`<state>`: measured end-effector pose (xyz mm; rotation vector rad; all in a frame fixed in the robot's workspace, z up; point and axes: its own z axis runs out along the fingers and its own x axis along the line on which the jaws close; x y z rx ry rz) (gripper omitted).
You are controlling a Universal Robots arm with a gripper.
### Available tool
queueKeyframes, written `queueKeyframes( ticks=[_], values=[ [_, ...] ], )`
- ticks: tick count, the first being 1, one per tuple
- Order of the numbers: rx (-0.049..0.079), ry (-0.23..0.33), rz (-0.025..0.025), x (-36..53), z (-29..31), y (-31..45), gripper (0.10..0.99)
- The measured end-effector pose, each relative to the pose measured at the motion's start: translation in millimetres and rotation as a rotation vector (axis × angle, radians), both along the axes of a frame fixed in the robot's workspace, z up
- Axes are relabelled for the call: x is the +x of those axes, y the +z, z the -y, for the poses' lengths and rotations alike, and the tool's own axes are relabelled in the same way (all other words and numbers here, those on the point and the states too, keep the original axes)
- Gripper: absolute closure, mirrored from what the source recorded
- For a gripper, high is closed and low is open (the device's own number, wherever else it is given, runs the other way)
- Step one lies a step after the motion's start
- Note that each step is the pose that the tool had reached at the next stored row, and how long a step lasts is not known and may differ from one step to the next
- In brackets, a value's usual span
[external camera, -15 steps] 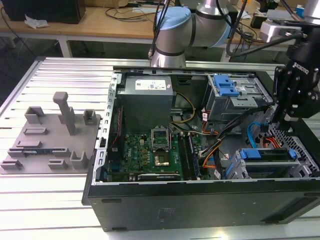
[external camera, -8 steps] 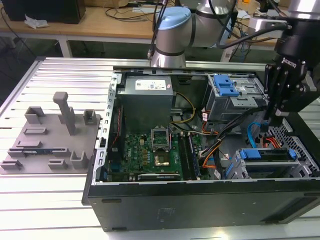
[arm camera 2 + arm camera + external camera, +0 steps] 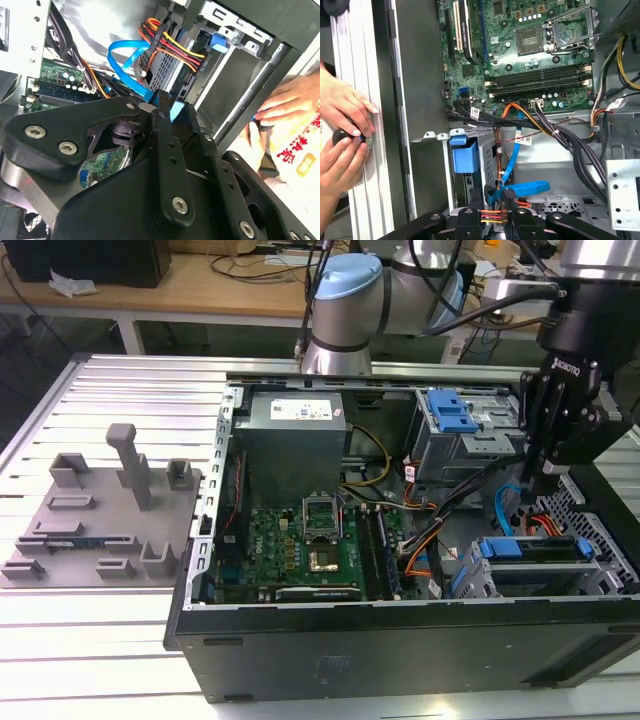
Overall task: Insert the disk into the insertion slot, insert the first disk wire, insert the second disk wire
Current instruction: 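Insert the second disk wire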
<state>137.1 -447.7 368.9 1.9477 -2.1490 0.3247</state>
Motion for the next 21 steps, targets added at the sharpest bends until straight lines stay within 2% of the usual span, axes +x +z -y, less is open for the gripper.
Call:
queueKeyframes(
  ticks=[5,8,13,15,19,20,21],
  values=[
    [-0.005,0.048,0.0000,-2.2,0.0,-3.4,0.784],
    [-0.010,0.048,-0.0001,-5.2,0.1,-5.0,0.784],
    [-0.025,0.048,0.0000,-5.2,0.0,-7.3,0.784],
    [-0.027,0.044,0.0009,-5.2,0.0,-7.4,0.784],
    [-0.027,0.034,0.0191,-5.1,-1.3,-7.6,0.784],
    [-0.028,0.021,0.0217,-5.2,-1.4,-7.7,0.784],
    [-0.028,0.010,0.0216,-5.4,-1.4,-7.8,0.784]
  ],
)
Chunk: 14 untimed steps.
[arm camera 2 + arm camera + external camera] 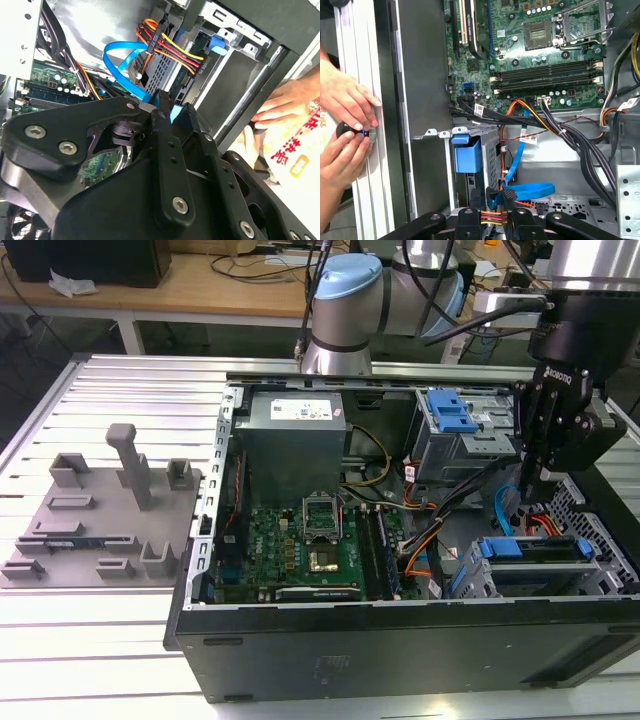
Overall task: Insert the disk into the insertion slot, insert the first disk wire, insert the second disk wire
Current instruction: 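Insert the second disk wire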
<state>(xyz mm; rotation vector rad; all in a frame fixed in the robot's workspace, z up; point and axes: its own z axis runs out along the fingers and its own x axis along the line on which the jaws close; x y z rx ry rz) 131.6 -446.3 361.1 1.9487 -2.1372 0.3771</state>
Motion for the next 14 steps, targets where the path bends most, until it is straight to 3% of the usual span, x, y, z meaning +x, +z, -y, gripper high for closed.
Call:
queueKeyframes(
  ticks=[8,14],
  values=[
    [-0.002,-0.021,0.0000,-0.3,-0.1,-0.7,0.784],
    [-0.013,-0.007,-0.0004,-0.3,-0.6,-1.4,0.784]
  ],
)
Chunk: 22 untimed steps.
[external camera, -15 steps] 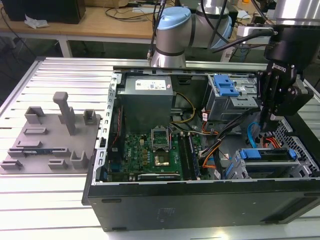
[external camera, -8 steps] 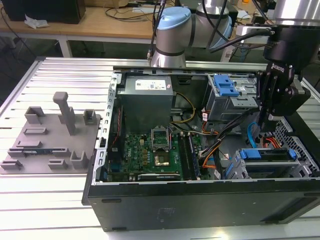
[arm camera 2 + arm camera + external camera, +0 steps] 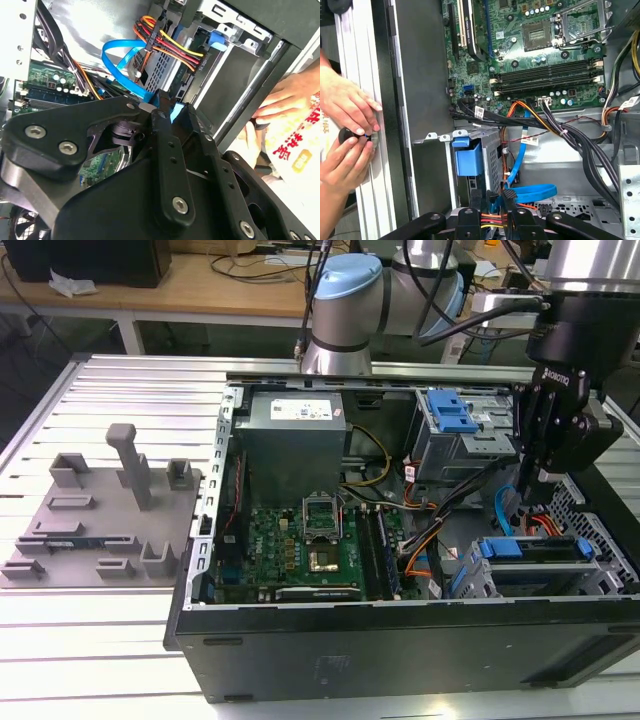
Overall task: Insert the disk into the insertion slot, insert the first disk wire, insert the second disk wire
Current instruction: 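Insert the second disk wire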
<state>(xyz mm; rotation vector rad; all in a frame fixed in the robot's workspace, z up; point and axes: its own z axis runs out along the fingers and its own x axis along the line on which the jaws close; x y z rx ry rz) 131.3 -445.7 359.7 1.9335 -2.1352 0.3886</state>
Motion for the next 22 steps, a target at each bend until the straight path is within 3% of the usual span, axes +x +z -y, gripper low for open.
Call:
queueKeyframes(
  ticks=[7,8,10,18,20,22],
  values=[
    [0.000,0.001,0.0000,-0.1,-0.1,-0.3,0.784],
    [0.000,0.001,0.0001,-0.1,-0.1,-0.4,0.800],
    [0.000,0.001,0.0000,-0.1,-0.1,-0.4,0.925],
    [0.001,0.001,0.0022,-1.2,1.9,-0.4,0.925],
    [0.014,0.003,0.0053,-1.5,8.5,0.3,0.925],
    [0.045,0.004,0.0132,-1.5,12.4,1.2,0.925]
  ],
)
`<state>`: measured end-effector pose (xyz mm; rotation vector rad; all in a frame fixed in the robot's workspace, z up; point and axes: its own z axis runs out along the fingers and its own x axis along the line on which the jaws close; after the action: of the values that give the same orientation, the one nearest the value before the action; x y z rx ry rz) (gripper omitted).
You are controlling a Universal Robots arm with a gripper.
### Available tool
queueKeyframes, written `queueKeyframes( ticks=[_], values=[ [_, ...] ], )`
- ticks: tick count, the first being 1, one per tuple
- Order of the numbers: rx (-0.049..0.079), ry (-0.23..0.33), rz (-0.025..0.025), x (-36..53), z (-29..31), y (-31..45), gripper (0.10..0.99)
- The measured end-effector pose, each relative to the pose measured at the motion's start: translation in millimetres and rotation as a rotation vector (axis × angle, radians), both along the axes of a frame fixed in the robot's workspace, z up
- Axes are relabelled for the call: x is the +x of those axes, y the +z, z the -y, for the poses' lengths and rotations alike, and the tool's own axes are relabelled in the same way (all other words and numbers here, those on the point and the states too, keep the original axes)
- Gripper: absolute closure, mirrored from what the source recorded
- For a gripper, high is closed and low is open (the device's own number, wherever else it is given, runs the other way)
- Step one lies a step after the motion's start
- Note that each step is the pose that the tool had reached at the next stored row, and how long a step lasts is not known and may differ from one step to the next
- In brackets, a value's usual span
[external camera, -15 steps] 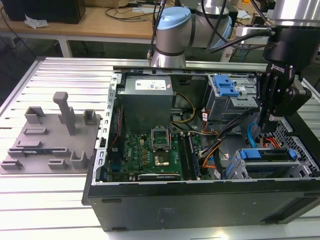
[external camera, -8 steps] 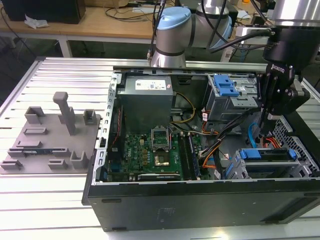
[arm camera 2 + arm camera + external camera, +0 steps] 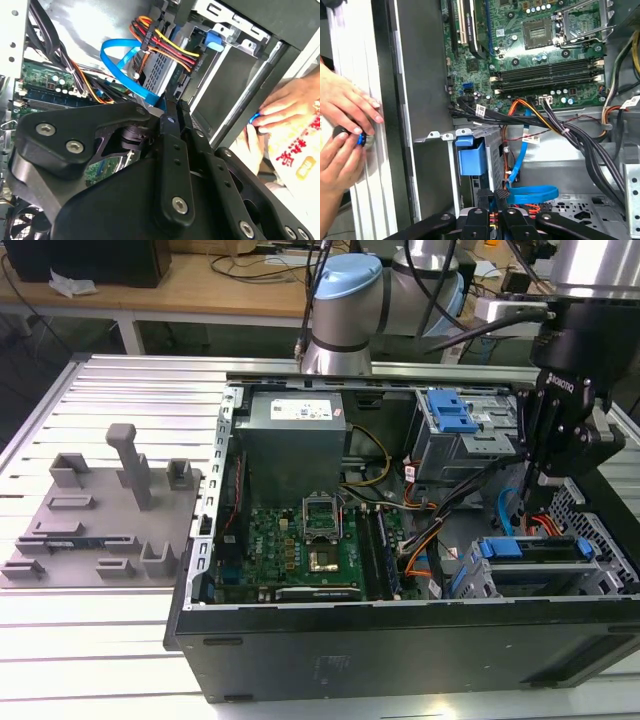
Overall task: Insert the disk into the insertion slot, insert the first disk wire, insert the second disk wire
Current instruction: 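Insert the second disk wire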
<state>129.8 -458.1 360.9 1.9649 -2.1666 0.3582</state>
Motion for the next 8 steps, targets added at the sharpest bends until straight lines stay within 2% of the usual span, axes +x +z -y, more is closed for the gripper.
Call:
queueKeyframes(
  ticks=[3,7,8],
  values=[
    [0.024,0.003,0.0061,0.0,3.5,0.4,0.925],
    [0.052,0.020,0.0059,-2.1,6.8,0.4,0.925],
    [0.063,0.029,0.0058,-2.8,7.0,0.4,0.925]
  ],
)
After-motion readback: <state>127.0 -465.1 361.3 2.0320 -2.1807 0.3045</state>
